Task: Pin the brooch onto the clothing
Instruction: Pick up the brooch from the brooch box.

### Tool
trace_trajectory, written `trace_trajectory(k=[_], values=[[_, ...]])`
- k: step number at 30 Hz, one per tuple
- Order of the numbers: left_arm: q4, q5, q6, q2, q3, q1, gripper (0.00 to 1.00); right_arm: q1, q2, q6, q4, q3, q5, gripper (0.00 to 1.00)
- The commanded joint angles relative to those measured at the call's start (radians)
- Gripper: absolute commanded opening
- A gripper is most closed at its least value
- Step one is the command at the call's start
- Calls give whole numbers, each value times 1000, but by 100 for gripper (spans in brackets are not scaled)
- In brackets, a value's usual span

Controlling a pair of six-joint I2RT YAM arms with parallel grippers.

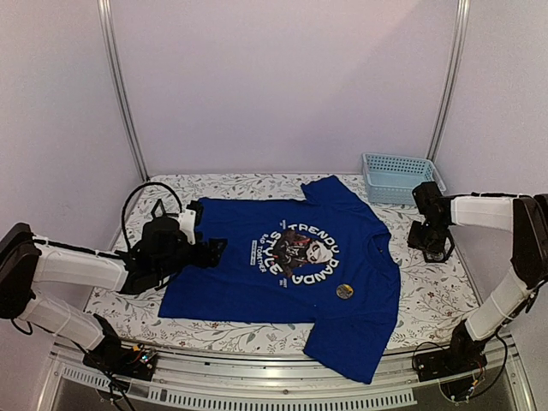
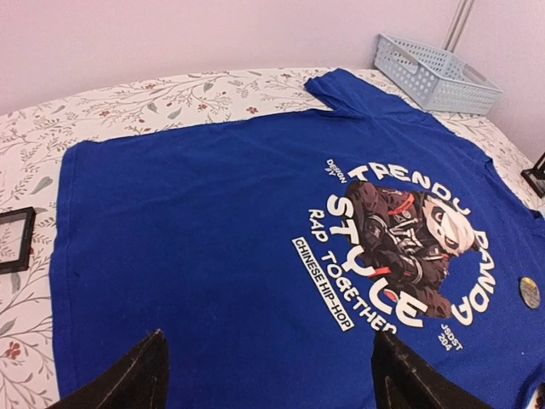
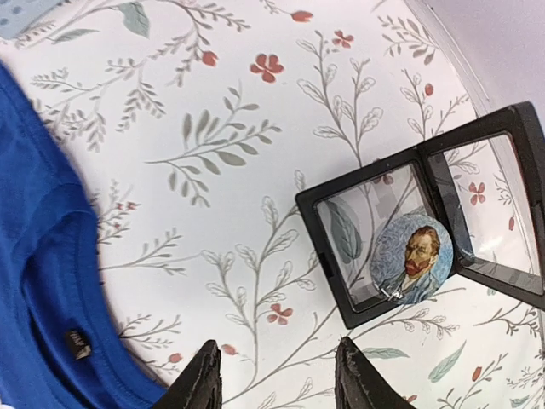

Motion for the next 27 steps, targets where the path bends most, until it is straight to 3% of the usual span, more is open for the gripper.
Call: trace_trajectory(k=[1, 11, 20, 23, 27], values=[[42, 80, 34, 1, -24, 8, 82, -23, 54, -14, -2, 0, 76, 47], [59, 129, 33, 24, -22, 7, 82, -68, 134, -3, -39, 45, 166, 56], [62, 173, 32, 55, -7, 8, 82, -125, 151, -17, 26, 50, 120, 58], [64, 175, 34, 55, -7, 8, 81, -139, 162, -7, 30, 48, 124, 65], [63, 188, 33, 54, -7, 7, 82, -149, 176, -10, 36, 46, 114, 66]])
